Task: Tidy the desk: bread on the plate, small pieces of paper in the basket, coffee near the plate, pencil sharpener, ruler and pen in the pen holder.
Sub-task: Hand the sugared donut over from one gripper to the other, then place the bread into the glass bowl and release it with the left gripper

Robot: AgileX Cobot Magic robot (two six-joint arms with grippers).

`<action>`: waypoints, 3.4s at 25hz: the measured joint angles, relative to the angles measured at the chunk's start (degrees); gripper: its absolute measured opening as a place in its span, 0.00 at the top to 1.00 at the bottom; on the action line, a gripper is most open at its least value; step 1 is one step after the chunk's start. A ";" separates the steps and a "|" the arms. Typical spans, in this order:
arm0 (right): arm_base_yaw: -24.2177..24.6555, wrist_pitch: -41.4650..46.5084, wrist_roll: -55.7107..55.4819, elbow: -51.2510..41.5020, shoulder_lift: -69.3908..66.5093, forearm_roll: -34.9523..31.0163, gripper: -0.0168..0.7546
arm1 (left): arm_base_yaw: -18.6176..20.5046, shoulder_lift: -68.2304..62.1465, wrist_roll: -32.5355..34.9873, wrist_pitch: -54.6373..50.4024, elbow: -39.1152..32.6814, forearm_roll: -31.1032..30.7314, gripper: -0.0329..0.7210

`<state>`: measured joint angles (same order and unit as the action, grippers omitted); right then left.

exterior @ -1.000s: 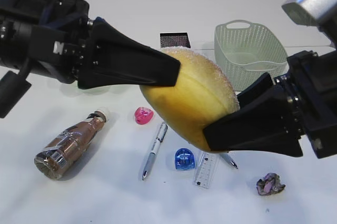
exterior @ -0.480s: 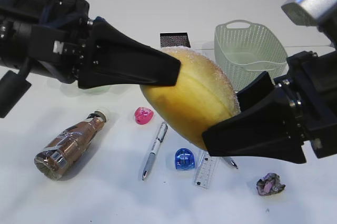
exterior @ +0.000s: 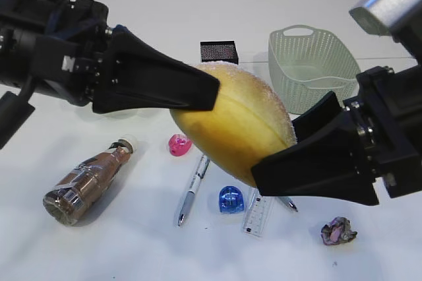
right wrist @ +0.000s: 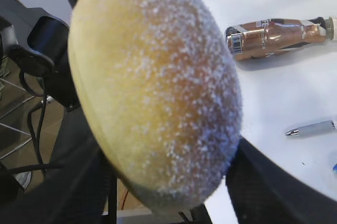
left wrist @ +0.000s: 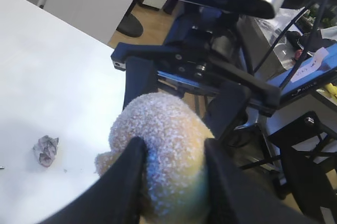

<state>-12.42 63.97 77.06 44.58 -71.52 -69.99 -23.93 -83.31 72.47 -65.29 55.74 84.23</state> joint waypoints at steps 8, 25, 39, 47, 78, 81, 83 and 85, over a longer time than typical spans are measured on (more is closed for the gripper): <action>0.00 -1.63 -0.25 0.00 0.00 -0.02 0.30 | 6.87 1.76 -0.15 -1.73 0.00 -0.70 0.67; 0.00 -6.08 -0.36 0.00 0.00 -0.02 0.30 | 17.18 2.96 -0.24 3.68 0.00 -2.90 0.67; 0.00 -7.40 -0.36 0.00 0.00 -0.02 0.30 | 18.17 2.96 -0.24 36.35 0.00 0.28 0.70; 0.00 -7.47 -0.36 0.00 0.00 -0.02 0.30 | 18.17 -1.68 0.79 46.88 0.36 5.26 0.70; 0.00 -11.81 -0.36 0.00 0.00 1.01 0.30 | 17.92 -30.52 37.78 52.32 19.10 8.21 0.70; 0.00 -11.81 -0.36 0.00 0.00 1.11 0.30 | 17.41 -31.01 46.00 52.43 19.24 10.63 0.70; 0.00 -11.81 -0.36 0.00 0.00 1.11 0.30 | 17.32 -31.90 50.63 52.43 20.12 13.56 0.70; 0.00 -11.81 -0.36 0.00 0.00 1.24 0.30 | 17.21 -33.03 54.10 52.67 21.39 16.36 0.70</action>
<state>-12.42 52.16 76.70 44.58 -71.52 -68.74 -6.72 -116.34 126.57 -12.62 77.13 100.59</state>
